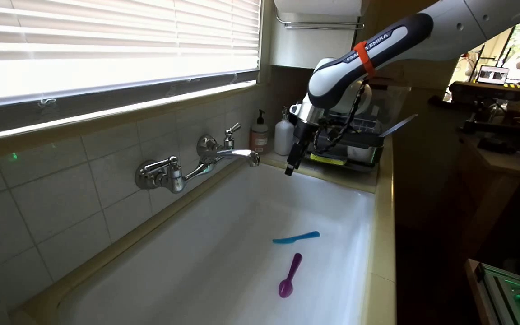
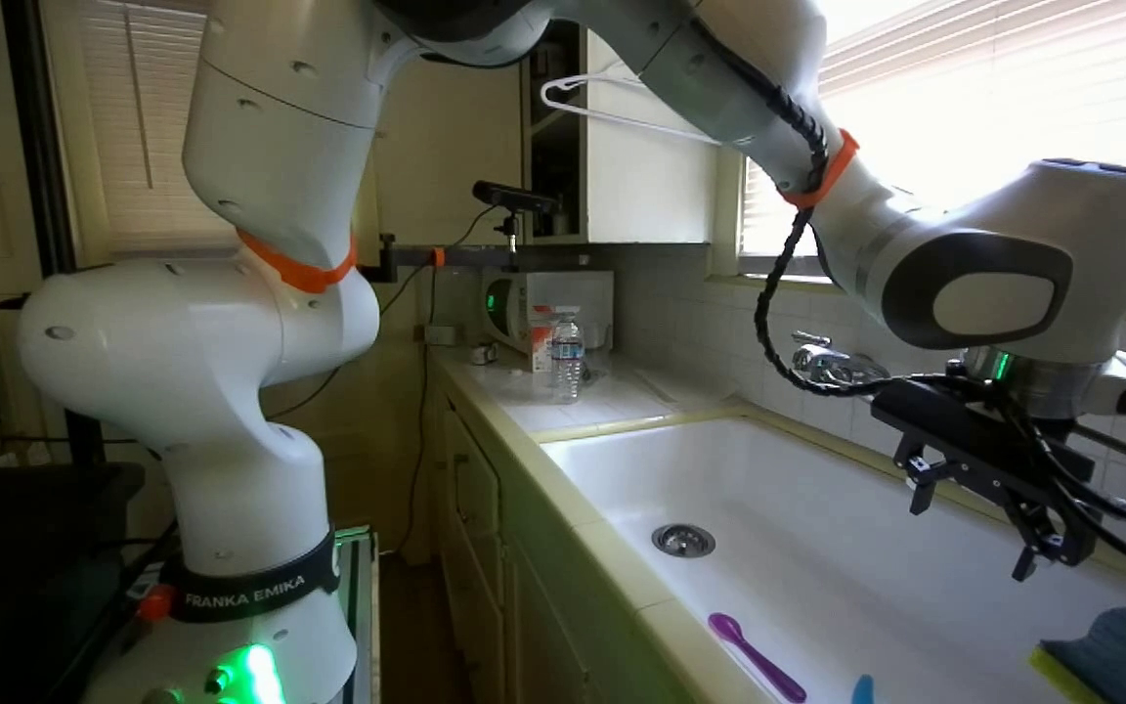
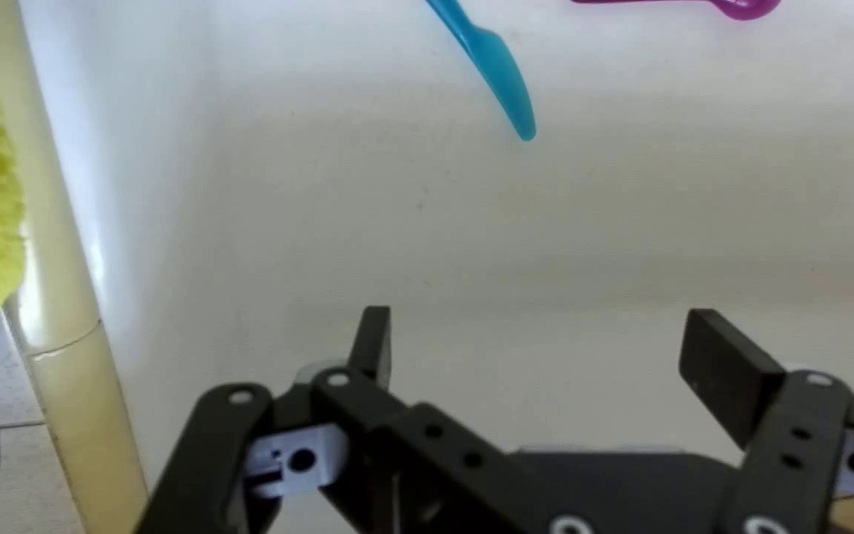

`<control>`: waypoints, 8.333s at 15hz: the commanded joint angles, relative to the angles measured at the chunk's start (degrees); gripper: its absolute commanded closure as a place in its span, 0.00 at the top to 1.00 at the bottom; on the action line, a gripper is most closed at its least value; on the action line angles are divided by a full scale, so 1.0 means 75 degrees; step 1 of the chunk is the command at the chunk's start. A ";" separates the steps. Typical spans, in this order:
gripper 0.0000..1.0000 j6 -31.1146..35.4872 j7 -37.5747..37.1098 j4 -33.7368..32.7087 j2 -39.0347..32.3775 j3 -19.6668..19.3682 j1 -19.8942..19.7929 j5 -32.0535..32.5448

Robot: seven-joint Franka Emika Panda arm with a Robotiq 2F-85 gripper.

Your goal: Put the spoon on the drying rack

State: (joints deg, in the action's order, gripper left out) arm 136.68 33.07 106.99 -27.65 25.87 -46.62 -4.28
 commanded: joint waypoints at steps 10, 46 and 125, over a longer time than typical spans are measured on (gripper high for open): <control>1.00 -0.0056 0.0970 -0.0146 0.0156 -0.2269 0.2384 -0.0834; 1.00 0.3593 0.1971 0.3168 -0.0162 -0.1988 0.4462 0.1073; 0.05 0.2618 0.5154 0.2333 -0.0845 -0.2045 0.4301 0.1247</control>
State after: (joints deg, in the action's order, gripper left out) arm 154.62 72.44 119.78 -38.61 10.11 -13.70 6.87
